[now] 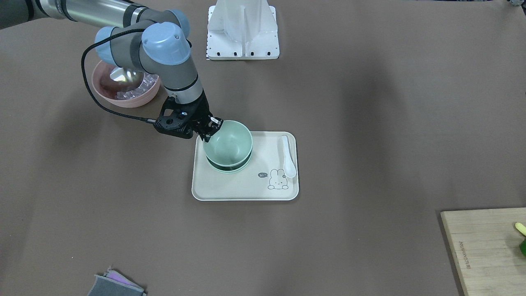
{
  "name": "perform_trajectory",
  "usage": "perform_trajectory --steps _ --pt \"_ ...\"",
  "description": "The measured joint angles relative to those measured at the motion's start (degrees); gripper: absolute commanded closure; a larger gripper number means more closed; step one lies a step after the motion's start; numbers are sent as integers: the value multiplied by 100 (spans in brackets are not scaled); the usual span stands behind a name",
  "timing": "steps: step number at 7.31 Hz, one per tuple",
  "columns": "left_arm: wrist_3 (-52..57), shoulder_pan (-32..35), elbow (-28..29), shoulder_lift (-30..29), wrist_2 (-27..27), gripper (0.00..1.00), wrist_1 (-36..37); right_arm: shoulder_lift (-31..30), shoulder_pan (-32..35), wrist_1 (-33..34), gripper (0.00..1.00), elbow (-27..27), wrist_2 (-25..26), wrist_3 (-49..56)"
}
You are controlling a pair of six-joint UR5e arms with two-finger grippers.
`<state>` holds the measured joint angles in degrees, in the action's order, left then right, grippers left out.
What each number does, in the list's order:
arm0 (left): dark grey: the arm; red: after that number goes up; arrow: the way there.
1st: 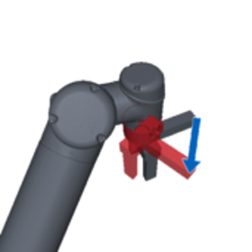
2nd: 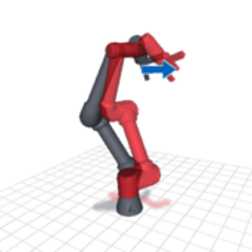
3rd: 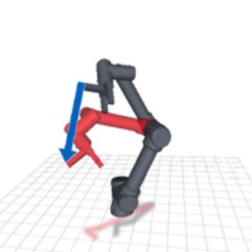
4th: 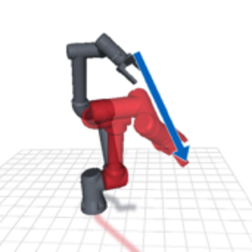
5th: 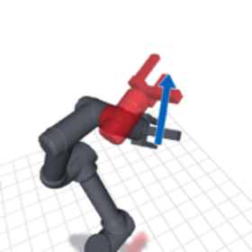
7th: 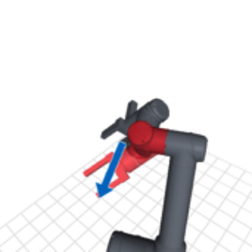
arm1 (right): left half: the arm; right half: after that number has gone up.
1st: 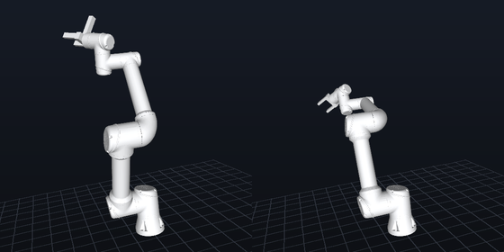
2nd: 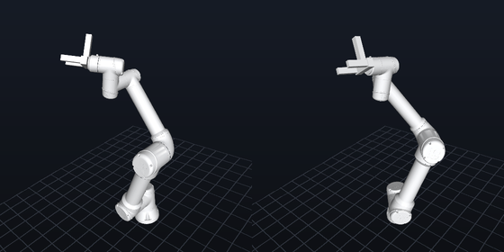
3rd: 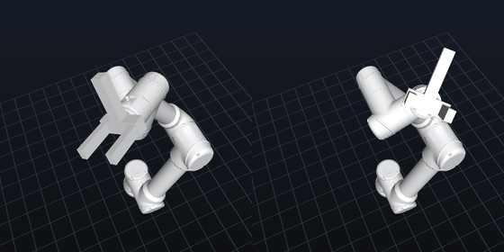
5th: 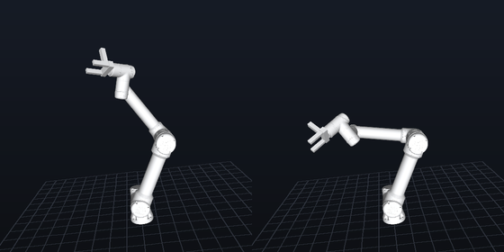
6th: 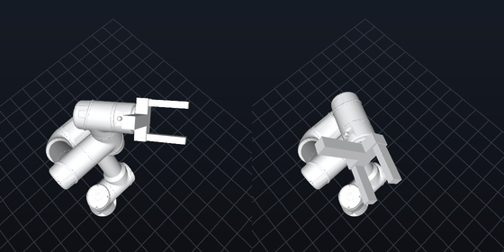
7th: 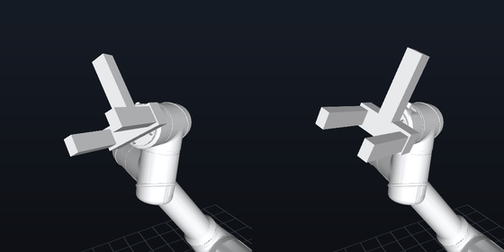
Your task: Stack green bowls together
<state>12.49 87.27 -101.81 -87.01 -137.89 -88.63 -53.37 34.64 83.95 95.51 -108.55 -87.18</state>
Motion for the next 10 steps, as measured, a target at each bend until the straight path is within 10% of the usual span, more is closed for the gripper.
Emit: perform_trajectory --steps 10 --pt "-9 -9 3 0 -10 1 4 15 -18 -10 100 -97 89 8"
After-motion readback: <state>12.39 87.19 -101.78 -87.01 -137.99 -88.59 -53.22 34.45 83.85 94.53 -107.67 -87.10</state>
